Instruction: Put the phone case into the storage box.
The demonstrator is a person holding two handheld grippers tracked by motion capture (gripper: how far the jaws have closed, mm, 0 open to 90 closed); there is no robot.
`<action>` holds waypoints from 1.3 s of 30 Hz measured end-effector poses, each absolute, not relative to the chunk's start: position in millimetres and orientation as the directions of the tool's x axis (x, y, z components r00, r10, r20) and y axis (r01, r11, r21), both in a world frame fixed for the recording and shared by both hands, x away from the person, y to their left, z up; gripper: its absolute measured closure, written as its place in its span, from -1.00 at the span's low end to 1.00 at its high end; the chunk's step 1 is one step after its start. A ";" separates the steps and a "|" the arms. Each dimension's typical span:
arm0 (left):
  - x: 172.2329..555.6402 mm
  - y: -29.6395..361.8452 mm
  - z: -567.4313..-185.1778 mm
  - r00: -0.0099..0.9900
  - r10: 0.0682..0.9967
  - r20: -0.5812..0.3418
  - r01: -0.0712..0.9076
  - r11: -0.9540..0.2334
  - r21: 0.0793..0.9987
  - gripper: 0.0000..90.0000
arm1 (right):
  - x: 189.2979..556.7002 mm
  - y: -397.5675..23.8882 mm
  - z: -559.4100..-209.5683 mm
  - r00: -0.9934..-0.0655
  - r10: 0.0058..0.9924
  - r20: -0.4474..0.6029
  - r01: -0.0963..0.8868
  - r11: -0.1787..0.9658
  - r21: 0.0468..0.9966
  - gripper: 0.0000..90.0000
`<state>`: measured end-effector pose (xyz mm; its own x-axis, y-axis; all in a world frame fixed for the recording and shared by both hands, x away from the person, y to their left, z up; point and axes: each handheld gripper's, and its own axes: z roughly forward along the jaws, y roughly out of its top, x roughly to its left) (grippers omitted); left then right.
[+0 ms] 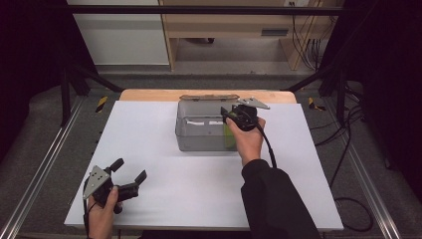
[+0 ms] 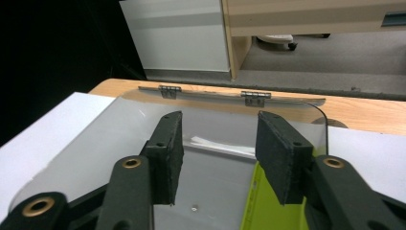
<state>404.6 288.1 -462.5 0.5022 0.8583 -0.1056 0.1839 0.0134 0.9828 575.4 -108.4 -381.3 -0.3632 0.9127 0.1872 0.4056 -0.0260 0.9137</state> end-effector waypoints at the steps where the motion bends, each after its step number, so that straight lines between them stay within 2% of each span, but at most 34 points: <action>1: 405.0 287.6 -462.2 0.504 0.858 -0.098 0.181 0.006 0.983 -0.96 | 576.1 -107.7 -379.7 -0.365 0.912 0.189 0.406 -0.027 0.914 0.11; 6: 404.0 288.1 -461.6 0.495 0.866 -0.072 0.173 -0.017 0.985 -0.96 | 573.6 -105.5 -374.9 -0.374 0.910 0.181 0.384 -0.026 0.923 -0.09; 14: 405.1 289.3 -462.5 0.489 0.868 -0.086 0.181 -0.005 0.984 -0.96 | 571.3 -104.9 -374.8 -0.401 0.907 0.125 0.354 0.028 0.935 -0.40; 20: 405.6 289.3 -462.9 0.487 0.869 -0.084 0.182 -0.007 0.983 -0.96 | 569.8 -104.5 -373.0 -0.438 0.891 0.116 0.330 0.040 0.943 -0.52; 28: 405.7 288.9 -462.6 0.485 0.871 -0.080 0.180 -0.010 0.984 -0.96 | 567.7 -106.3 -369.6 -0.449 0.888 0.104 0.307 0.044 0.951 -0.81; 32: 404.7 286.9 -462.0 0.501 0.863 -0.070 0.181 -0.025 0.983 -0.96 | 566.3 -112.6 -364.2 -0.421 0.901 0.100 0.298 0.033 0.954 -0.86; 39: 405.1 287.8 -460.4 0.491 0.869 -0.057 0.172 -0.033 0.985 -0.96 | 560.6 -121.6 -357.1 -0.431 0.899 0.082 0.277 0.046 0.960 -0.88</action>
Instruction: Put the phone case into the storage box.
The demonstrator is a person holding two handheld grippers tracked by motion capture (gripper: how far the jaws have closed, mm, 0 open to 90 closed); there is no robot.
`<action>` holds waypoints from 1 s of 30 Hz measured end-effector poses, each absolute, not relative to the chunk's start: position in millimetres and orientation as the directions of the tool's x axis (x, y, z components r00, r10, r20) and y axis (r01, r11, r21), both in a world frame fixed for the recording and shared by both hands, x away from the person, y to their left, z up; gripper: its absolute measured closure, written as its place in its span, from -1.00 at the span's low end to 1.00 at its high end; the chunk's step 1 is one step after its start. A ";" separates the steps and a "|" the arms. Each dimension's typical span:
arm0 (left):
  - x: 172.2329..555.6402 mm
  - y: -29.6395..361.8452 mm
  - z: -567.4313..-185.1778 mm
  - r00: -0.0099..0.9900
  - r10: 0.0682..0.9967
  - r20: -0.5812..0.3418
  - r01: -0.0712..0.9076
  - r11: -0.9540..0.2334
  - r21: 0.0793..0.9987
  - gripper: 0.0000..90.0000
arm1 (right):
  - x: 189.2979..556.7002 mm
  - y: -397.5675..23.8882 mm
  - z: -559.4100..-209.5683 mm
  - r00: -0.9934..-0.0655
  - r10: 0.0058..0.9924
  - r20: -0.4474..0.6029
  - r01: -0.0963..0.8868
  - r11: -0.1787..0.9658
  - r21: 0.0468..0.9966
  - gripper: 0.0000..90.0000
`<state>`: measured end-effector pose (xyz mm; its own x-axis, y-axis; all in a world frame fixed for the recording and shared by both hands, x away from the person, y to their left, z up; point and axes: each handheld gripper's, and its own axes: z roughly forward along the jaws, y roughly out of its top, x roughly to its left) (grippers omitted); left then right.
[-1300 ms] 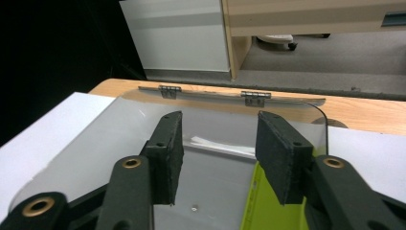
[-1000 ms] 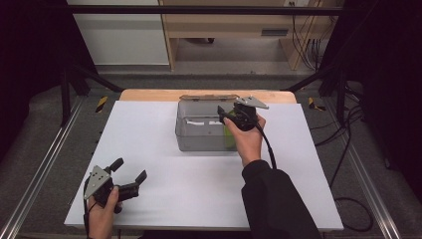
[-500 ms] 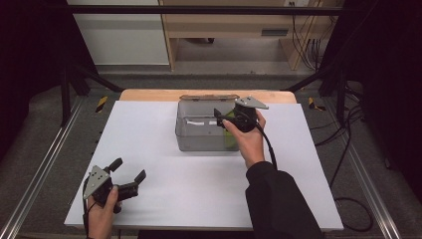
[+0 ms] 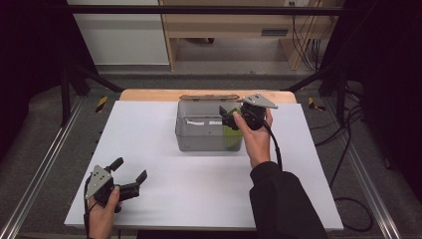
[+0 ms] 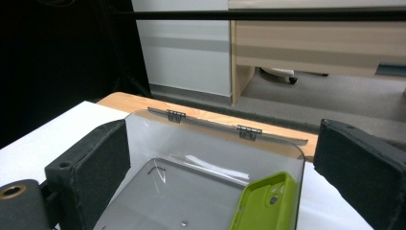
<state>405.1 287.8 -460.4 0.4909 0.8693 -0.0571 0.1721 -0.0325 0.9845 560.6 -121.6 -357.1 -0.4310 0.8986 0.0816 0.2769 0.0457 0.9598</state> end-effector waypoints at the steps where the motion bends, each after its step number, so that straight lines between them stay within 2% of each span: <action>1: 405.1 288.5 -461.2 0.489 0.870 -0.066 0.176 -0.025 0.984 -0.96 | 559.3 -122.5 -355.9 -0.435 0.897 0.078 0.272 0.048 0.961 -0.88; 7: 404.8 288.1 -461.3 0.488 0.871 -0.055 0.175 -0.036 0.984 -0.97 | 552.0 -125.8 -351.3 -0.481 0.875 0.049 0.215 0.063 0.975 -0.89; 14: 405.2 291.0 -461.5 0.474 0.879 -0.054 0.171 -0.031 0.985 -0.97 | 550.0 -127.1 -348.3 -0.468 0.883 0.042 0.163 0.040 0.986 -0.91; 30: 404.7 293.7 -459.9 0.481 0.877 -0.025 0.129 -0.042 0.991 -0.97 | 538.5 -126.7 -343.9 -0.465 0.885 -0.023 0.094 0.075 0.993 -0.90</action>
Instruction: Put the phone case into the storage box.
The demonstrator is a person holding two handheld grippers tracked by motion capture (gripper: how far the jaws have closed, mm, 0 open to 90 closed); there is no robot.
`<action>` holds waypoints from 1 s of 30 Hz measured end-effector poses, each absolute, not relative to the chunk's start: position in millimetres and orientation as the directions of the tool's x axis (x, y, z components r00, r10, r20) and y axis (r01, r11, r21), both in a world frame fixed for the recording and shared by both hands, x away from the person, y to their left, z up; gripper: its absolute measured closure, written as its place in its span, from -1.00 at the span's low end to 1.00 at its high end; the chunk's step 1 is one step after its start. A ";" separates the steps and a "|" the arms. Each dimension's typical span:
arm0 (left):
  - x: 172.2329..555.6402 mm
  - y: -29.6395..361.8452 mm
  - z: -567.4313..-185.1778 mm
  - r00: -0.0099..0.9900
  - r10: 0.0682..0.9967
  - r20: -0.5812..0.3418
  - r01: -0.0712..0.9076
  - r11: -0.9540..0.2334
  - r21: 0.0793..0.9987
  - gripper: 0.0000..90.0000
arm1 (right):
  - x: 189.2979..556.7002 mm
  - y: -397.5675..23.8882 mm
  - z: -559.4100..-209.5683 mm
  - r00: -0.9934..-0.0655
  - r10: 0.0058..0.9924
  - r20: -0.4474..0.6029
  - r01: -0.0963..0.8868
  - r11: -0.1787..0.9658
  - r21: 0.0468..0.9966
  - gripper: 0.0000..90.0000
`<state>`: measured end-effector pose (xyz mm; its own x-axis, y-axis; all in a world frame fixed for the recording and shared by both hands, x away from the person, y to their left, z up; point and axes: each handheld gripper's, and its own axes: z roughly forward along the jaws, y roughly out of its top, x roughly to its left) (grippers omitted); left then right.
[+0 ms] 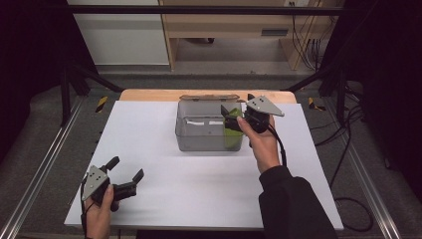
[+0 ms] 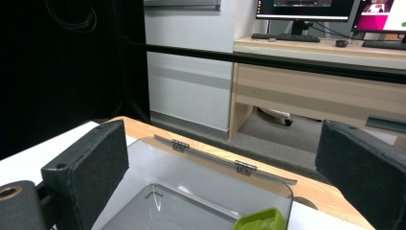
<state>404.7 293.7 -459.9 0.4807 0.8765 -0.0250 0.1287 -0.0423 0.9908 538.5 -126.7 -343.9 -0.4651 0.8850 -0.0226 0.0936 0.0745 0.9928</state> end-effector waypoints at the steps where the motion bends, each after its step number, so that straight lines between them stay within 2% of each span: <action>1: 404.8 293.7 -460.1 0.483 0.875 -0.024 0.129 -0.044 0.991 -0.97 | 537.9 -127.3 -343.7 -0.466 0.885 -0.026 0.092 0.077 0.993 -0.91; 12: 404.6 293.8 -460.4 0.496 0.868 -0.026 0.124 -0.041 0.991 -0.97 | 530.3 -133.4 -337.9 -0.471 0.881 -0.045 0.067 0.087 0.994 -0.92; 19: 403.9 294.3 -460.4 0.476 0.880 0.009 0.092 -0.061 0.994 -0.97 | 522.7 -140.3 -331.4 -0.461 0.886 -0.046 0.032 0.069 0.997 -0.92; 30: 404.4 297.4 -461.2 0.475 0.880 -0.028 0.091 -0.017 0.996 -0.97 | 512.3 -145.6 -327.3 -0.472 0.877 -0.089 0.008 0.105 0.994 -0.92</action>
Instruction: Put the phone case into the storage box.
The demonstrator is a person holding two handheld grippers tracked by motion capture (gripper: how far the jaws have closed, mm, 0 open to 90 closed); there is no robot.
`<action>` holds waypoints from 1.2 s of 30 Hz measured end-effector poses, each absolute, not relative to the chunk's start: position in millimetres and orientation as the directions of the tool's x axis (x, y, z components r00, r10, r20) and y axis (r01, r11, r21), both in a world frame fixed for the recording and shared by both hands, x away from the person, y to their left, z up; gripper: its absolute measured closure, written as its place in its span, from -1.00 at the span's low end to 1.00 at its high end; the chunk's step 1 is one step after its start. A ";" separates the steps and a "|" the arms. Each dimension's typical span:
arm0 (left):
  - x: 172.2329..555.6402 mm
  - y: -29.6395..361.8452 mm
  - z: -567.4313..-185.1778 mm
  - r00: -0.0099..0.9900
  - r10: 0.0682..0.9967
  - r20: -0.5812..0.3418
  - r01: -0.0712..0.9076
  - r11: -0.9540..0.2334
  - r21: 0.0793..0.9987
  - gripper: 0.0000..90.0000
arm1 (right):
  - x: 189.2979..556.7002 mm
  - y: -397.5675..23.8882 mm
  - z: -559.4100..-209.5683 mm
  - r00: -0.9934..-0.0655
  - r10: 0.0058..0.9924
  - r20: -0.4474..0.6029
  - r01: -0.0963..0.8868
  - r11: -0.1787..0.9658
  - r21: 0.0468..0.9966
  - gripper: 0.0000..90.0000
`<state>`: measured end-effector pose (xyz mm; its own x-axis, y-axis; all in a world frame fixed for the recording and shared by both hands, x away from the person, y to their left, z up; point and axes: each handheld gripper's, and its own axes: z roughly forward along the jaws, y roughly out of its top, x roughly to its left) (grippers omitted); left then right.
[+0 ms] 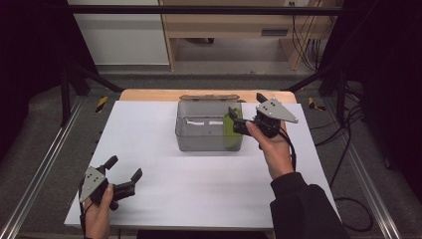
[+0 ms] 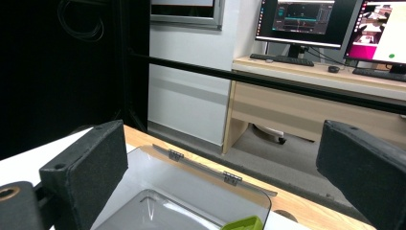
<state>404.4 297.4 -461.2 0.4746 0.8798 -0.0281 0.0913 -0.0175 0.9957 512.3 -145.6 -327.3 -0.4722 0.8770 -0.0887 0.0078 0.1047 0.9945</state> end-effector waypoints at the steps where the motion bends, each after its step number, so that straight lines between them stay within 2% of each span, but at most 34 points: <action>1: 404.5 297.4 -461.3 0.473 0.880 -0.027 0.092 -0.019 0.996 -0.97 | 511.5 -146.0 -327.2 -0.473 0.876 -0.093 0.004 0.108 0.994 -0.92; 36: 403.5 295.5 -461.4 0.484 0.875 -0.010 0.078 -0.032 0.996 -0.97 | 495.2 -173.6 -332.2 -0.442 0.889 -0.117 0.007 0.134 0.991 -0.92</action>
